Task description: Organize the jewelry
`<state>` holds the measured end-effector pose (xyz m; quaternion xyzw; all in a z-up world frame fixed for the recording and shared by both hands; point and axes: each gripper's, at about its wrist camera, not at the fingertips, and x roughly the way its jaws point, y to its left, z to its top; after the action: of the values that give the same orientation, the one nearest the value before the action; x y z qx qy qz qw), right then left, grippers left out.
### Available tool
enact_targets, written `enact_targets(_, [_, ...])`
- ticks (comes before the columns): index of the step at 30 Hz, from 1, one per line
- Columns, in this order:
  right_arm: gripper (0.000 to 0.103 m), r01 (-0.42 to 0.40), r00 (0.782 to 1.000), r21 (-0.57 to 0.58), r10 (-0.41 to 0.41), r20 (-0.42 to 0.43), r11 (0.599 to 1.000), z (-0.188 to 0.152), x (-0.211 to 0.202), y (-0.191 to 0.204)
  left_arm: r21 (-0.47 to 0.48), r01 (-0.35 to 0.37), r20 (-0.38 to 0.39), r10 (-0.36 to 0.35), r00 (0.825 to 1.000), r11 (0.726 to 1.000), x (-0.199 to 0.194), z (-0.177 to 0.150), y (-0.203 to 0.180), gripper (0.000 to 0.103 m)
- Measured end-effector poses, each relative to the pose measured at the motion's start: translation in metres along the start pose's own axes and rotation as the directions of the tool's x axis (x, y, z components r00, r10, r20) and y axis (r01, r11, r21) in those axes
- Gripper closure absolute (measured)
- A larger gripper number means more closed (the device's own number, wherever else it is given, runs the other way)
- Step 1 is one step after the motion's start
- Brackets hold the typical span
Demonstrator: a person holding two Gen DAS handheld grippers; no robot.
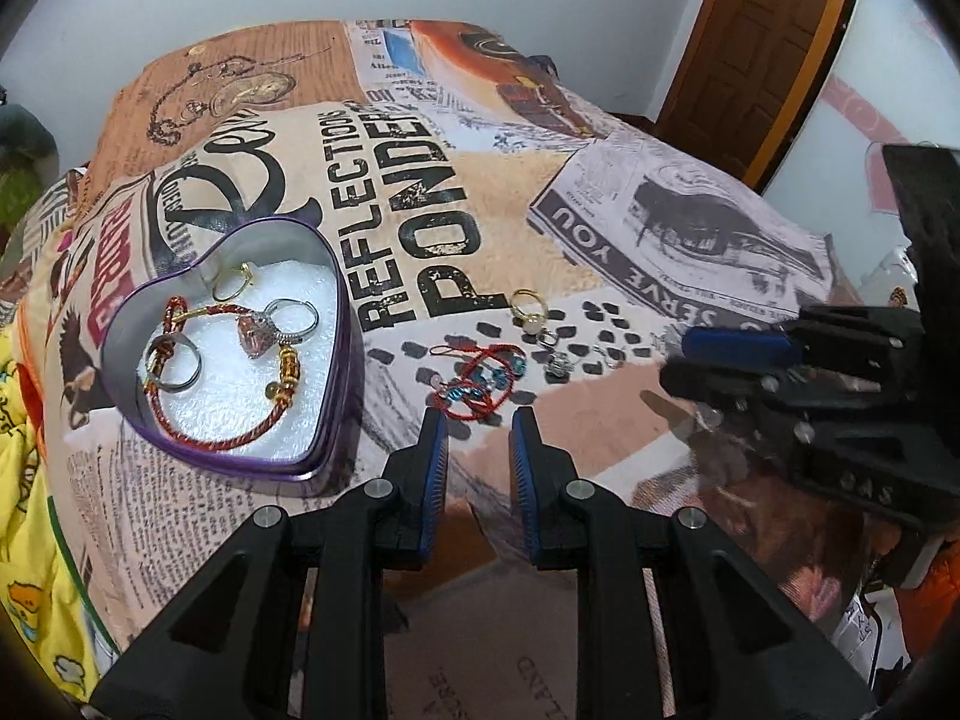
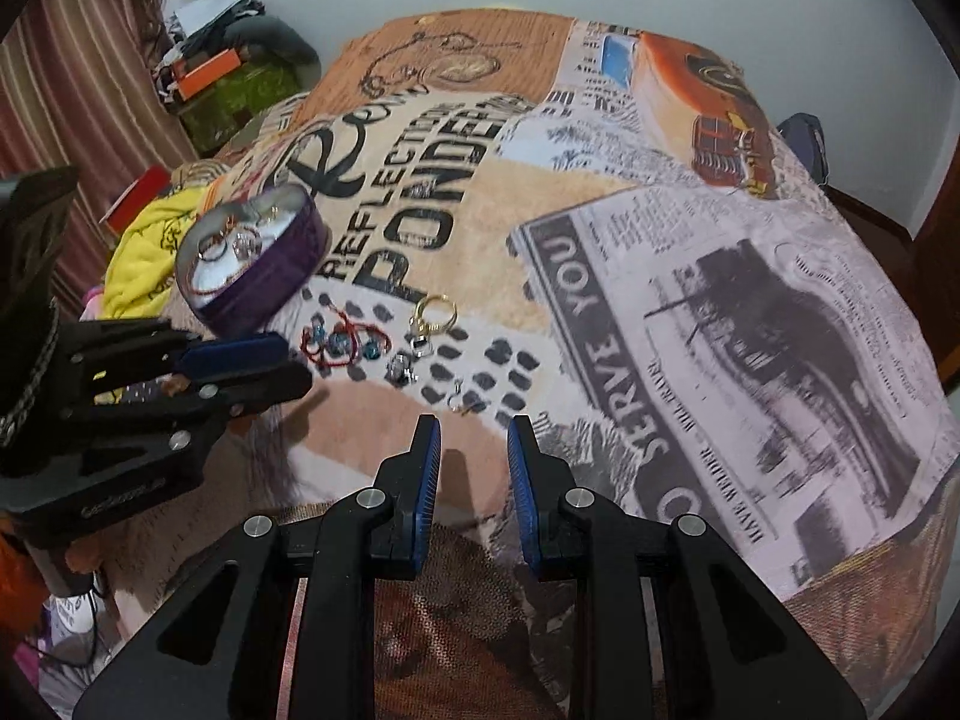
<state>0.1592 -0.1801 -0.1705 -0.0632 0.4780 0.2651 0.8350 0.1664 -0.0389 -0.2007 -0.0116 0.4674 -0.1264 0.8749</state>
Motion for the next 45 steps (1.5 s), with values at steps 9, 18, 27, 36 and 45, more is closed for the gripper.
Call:
enact_targets(9, [0.082,-0.026,1.0,-0.029,0.025,-0.018,0.999,0.006,0.01,0.006,-0.003,-0.028,0.017,0.028,0.999,1.0,0.01,0.01,0.005,0.082])
enact_targets(18, [0.082,-0.059,0.998,-0.064,0.058,-0.02,0.996,0.013,0.019,0.016,-0.025,-0.001,0.023,0.002,1.0,1.0,0.013,0.012,0.008,0.102])
enact_targets(27, [0.082,-0.062,0.998,-0.109,0.061,-0.014,0.992,0.02,0.03,0.03,-0.033,-0.003,0.071,0.005,0.997,0.999,-0.011,0.002,0.013,0.102])
enact_targets(36, [0.094,-0.053,0.999,-0.067,0.053,0.002,0.996,0.022,0.034,0.028,-0.041,0.005,0.107,-0.001,0.994,0.999,-0.025,0.002,0.017,0.102])
enact_targets(45, [0.094,-0.04,0.998,-0.046,0.042,0.045,0.998,0.023,0.012,0.023,-0.044,0.006,0.153,0.001,0.988,0.999,-0.044,0.005,0.016,0.102])
